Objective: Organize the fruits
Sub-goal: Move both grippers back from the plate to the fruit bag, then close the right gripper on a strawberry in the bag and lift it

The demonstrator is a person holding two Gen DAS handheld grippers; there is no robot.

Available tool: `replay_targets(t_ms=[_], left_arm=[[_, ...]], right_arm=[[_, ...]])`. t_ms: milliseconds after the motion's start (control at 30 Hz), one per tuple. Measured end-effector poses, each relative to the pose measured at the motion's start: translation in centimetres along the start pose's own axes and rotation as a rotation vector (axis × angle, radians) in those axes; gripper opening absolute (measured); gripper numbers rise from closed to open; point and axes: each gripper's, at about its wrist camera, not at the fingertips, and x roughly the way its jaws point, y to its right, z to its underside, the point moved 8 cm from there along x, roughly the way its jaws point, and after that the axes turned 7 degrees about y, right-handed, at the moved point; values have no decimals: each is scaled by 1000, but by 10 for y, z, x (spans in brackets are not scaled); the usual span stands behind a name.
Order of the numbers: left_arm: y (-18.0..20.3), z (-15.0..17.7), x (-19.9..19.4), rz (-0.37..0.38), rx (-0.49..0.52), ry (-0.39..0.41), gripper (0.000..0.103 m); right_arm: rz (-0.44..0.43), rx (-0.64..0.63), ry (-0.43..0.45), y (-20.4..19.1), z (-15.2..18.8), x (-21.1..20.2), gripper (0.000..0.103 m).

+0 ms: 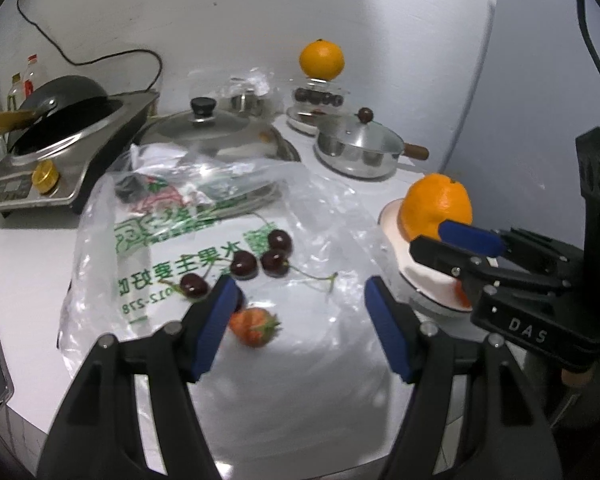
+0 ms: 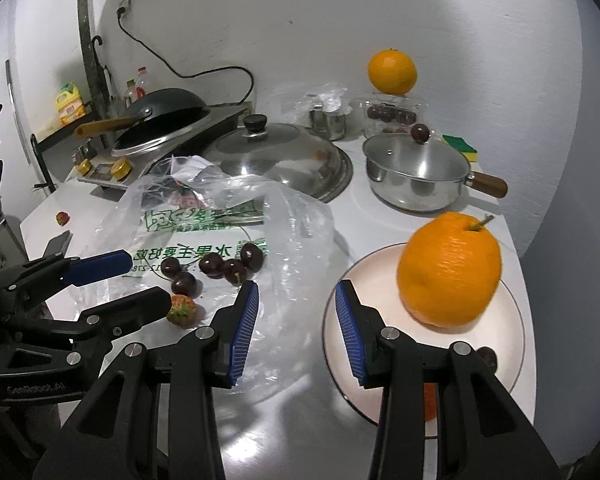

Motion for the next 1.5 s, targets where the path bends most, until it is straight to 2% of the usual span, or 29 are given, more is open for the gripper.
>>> replay_targets(t_ms=[767, 1233, 1500], left_arm=[[-84, 24, -9, -52, -104, -17, 68], [-105, 32, -9, -62, -127, -28, 68], [-106, 31, -10, -62, -126, -26, 68]], right_arm=[[-57, -59, -85, -72, 11, 46, 43], [-123, -67, -163, -104, 31, 75, 46], [-133, -79, -198, -110, 39, 87, 46]])
